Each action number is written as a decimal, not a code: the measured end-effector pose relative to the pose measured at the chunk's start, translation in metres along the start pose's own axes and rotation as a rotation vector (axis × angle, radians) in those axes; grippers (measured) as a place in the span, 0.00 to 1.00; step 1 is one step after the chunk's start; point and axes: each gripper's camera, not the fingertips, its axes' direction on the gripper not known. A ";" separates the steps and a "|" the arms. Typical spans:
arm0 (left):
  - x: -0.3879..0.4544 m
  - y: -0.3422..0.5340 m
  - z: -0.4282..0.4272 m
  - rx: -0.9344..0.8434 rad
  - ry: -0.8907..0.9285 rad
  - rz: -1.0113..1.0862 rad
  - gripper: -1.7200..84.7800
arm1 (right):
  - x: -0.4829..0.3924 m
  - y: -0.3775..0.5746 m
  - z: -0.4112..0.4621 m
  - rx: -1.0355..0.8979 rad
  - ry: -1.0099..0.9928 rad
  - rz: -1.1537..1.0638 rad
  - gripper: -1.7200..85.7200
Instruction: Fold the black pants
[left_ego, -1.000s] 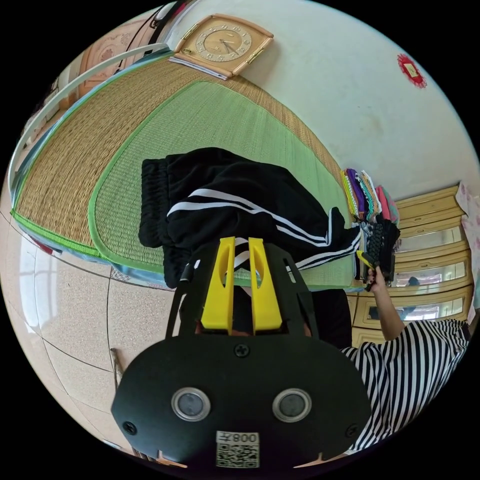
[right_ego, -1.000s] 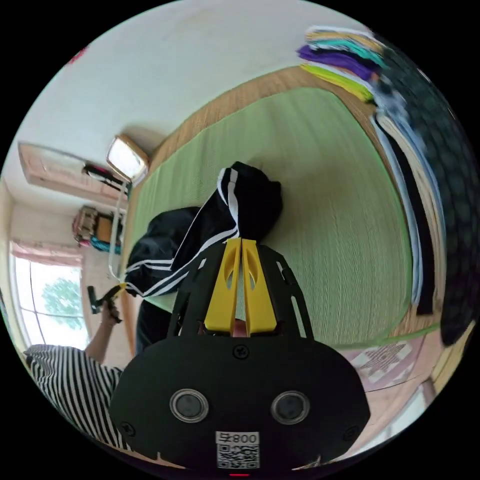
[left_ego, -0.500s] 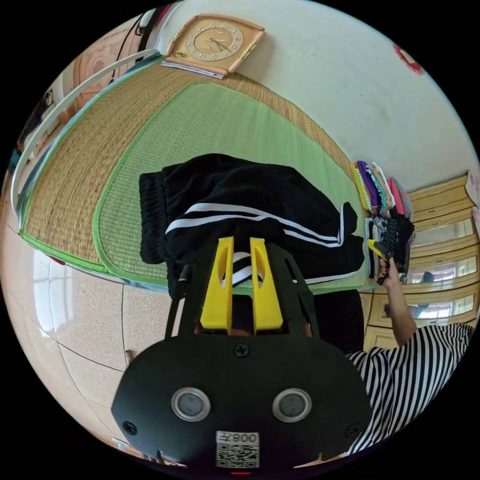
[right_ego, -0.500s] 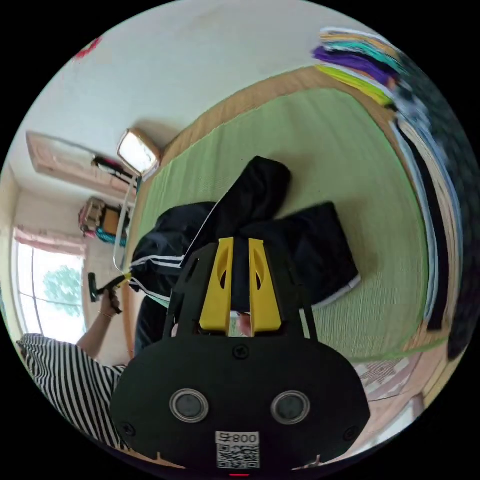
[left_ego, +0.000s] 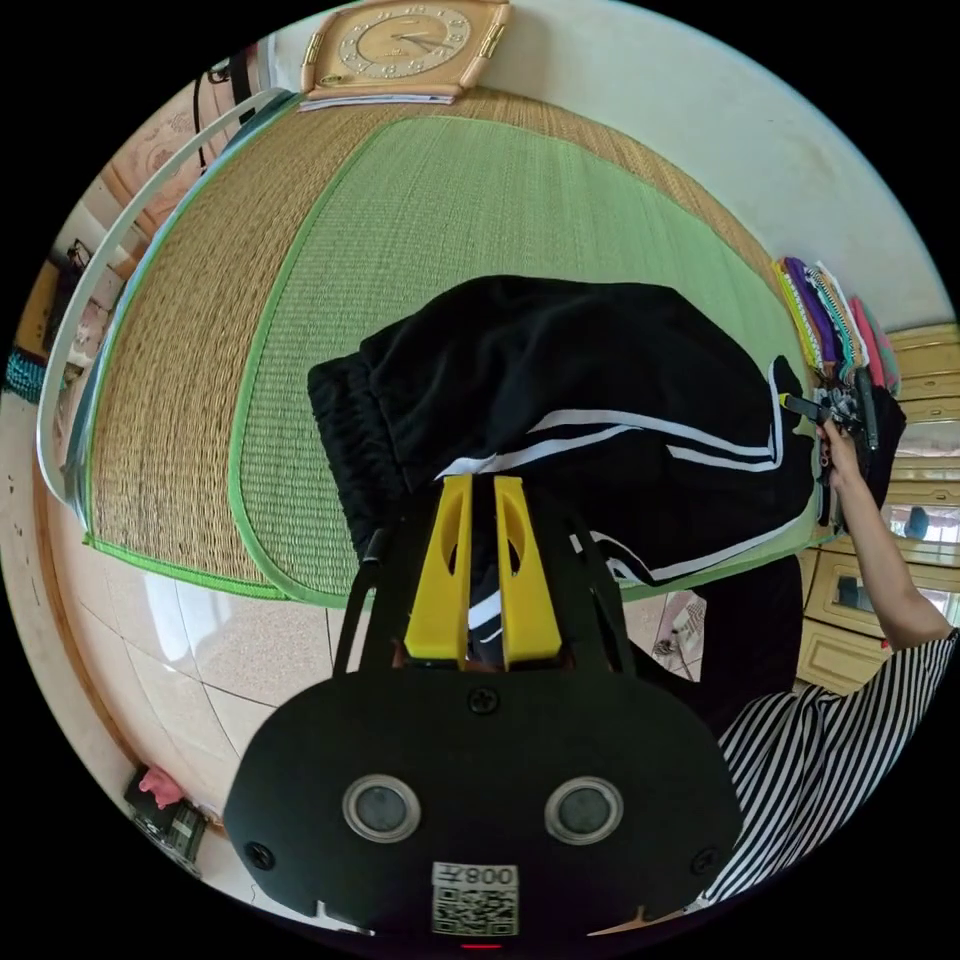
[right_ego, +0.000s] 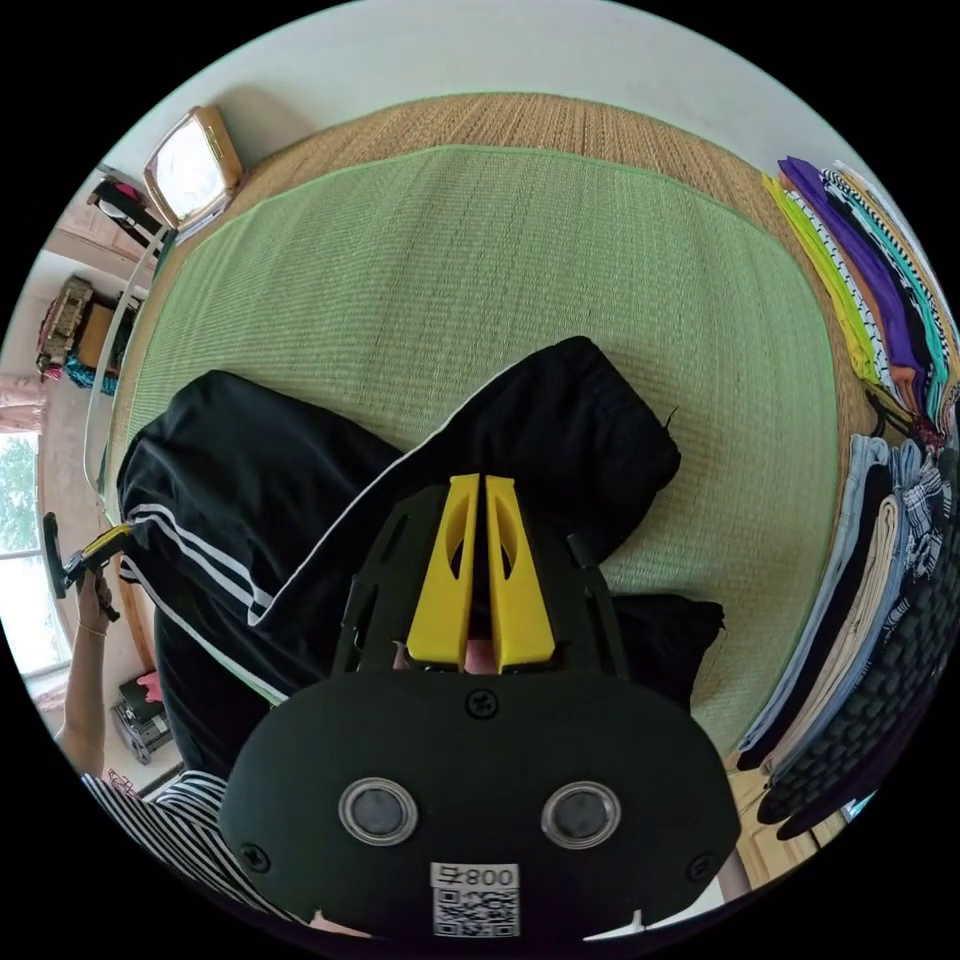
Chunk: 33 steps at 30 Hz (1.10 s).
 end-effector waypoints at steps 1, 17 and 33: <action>0.002 -0.001 -0.003 0.007 -0.004 0.004 0.07 | 0.000 0.001 0.000 -0.005 -0.005 -0.004 0.04; 0.048 -0.156 -0.136 0.425 0.096 0.059 0.06 | 0.063 0.044 -0.179 0.484 -0.187 0.056 0.02; 0.114 -0.099 0.018 -0.096 -0.202 0.107 0.04 | -0.016 0.082 -0.043 -0.013 -0.091 -0.146 0.01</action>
